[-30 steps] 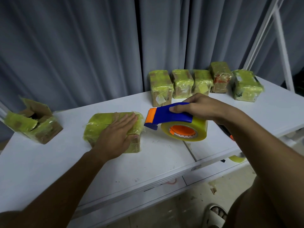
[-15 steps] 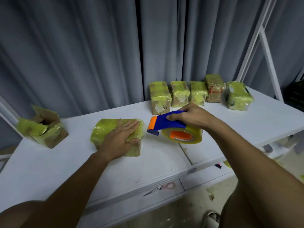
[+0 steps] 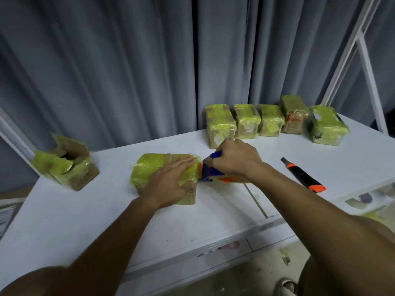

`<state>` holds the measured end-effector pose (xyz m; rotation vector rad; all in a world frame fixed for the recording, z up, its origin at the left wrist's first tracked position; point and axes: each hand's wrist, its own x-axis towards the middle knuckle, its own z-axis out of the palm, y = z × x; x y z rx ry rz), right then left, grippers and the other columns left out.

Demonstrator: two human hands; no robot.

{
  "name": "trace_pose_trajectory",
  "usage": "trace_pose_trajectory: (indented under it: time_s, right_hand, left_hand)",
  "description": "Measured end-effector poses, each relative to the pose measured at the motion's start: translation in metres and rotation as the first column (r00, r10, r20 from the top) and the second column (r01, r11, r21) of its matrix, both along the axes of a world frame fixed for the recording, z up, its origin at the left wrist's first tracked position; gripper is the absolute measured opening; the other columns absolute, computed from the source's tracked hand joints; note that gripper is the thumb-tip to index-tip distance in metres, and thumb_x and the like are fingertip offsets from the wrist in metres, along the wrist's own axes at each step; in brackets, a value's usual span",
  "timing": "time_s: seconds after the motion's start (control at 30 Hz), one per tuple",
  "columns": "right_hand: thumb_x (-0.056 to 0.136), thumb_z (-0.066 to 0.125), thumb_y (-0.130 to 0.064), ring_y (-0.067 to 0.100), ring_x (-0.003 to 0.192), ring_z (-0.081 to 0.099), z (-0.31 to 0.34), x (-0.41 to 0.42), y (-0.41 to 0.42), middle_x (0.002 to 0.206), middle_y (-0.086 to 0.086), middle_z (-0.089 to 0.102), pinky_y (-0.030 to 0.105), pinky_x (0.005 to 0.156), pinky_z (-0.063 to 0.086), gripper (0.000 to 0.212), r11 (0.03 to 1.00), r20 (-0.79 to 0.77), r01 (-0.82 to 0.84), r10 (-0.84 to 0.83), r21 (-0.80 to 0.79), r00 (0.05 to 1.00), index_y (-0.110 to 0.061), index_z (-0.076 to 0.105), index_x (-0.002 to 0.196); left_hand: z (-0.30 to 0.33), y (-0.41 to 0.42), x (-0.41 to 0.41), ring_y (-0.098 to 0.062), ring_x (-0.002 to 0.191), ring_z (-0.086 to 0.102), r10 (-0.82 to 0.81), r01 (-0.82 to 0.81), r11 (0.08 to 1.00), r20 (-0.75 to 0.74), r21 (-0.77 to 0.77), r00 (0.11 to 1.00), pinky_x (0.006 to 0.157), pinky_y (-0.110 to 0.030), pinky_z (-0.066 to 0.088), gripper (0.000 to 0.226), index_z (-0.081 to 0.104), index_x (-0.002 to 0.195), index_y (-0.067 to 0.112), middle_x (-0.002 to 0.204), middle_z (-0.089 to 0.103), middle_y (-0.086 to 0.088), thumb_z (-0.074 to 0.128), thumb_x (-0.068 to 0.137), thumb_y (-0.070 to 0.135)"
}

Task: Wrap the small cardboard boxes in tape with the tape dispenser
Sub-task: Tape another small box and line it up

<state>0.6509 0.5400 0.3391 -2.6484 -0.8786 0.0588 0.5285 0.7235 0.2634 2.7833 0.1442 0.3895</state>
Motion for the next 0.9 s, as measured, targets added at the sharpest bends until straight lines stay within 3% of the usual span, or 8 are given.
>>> trace_pose_trajectory:
  time_s: [0.13,0.23,0.37,0.5,0.63,0.77,0.9]
  right_hand:
    - [0.078,0.065,-0.056,0.023,0.076,0.062,-0.001,0.006,-0.014,0.081,0.0,0.065,0.031,0.06,0.043,0.037,0.998,-0.027,0.064,-0.064,0.02,0.998,-0.019,0.066,0.081]
    - [0.078,0.064,-0.055,0.021,0.077,0.064,0.005,0.009,-0.021,0.084,0.0,0.069,0.031,0.062,0.047,0.036,0.992,-0.046,0.079,-0.075,0.095,0.996,-0.02,0.071,0.085]
    - [0.082,0.068,-0.052,0.017,0.082,0.065,0.013,0.006,-0.023,0.088,-0.004,0.07,0.031,0.062,0.05,0.032,0.988,-0.049,0.022,-0.015,0.151,0.999,-0.022,0.071,0.093]
    - [0.083,0.068,-0.054,0.015,0.079,0.067,0.013,0.004,-0.026,0.085,-0.005,0.072,0.037,0.068,0.059,0.036,0.979,-0.028,-0.012,0.018,0.205,0.999,-0.02,0.073,0.094]
    - [0.085,0.066,-0.057,0.012,0.079,0.066,0.016,-0.003,-0.027,0.083,-0.008,0.072,0.032,0.063,0.055,0.036,0.951,0.007,-0.063,0.064,0.301,0.998,-0.023,0.074,0.096]
    - [0.083,0.065,-0.06,0.01,0.073,0.065,0.015,-0.011,-0.029,0.073,-0.012,0.07,0.032,0.062,0.053,0.029,0.916,0.002,-0.128,0.138,0.38,0.99,-0.032,0.072,0.078]
    - [0.088,0.072,-0.052,0.007,0.075,0.068,0.018,-0.016,-0.028,0.076,-0.012,0.072,0.024,0.061,0.05,0.022,0.858,-0.116,-0.172,0.257,0.483,0.959,-0.031,0.073,0.081]
  left_hand:
    - [0.0,-0.01,0.006,0.0,0.129,0.045,0.103,-0.095,0.992,0.101,-0.082,0.99,0.103,-0.032,0.043,0.057,0.057,0.129,0.036,0.139,0.05,0.026,0.046,0.078,0.059]
    - [-0.003,-0.023,0.017,-0.003,0.109,0.057,0.221,-0.2,0.973,0.216,-0.114,0.951,0.088,-0.03,0.05,0.039,0.065,0.104,0.032,0.118,0.064,0.022,0.059,0.08,0.062]
    - [-0.003,-0.025,0.024,-0.007,0.093,0.059,0.274,-0.242,0.957,0.222,-0.16,0.936,0.075,-0.032,0.052,0.022,0.061,0.09,0.029,0.099,0.063,0.019,0.07,0.075,0.043]
    - [0.001,-0.015,0.02,-0.011,0.091,0.058,0.258,-0.208,0.942,0.175,-0.263,0.95,0.073,-0.03,0.048,0.017,0.056,0.087,0.026,0.098,0.063,0.016,0.069,0.077,0.022]
    - [0.004,-0.003,0.008,-0.008,0.088,0.055,0.304,-0.249,0.92,0.15,-0.302,0.941,0.071,-0.023,0.042,0.022,0.059,0.092,0.025,0.103,0.063,0.021,0.065,0.081,0.008]
    - [0.005,0.001,-0.004,-0.011,0.101,0.061,0.246,-0.196,0.932,0.136,-0.304,0.96,0.087,-0.03,0.051,0.033,0.057,0.094,0.029,0.113,0.065,0.019,0.06,0.081,-0.001]
    - [0.01,-0.003,-0.014,-0.01,0.094,0.063,0.17,-0.115,0.935,0.139,-0.337,0.976,0.082,-0.035,0.055,0.031,0.061,0.101,0.025,0.104,0.067,0.012,0.058,0.086,-0.001]
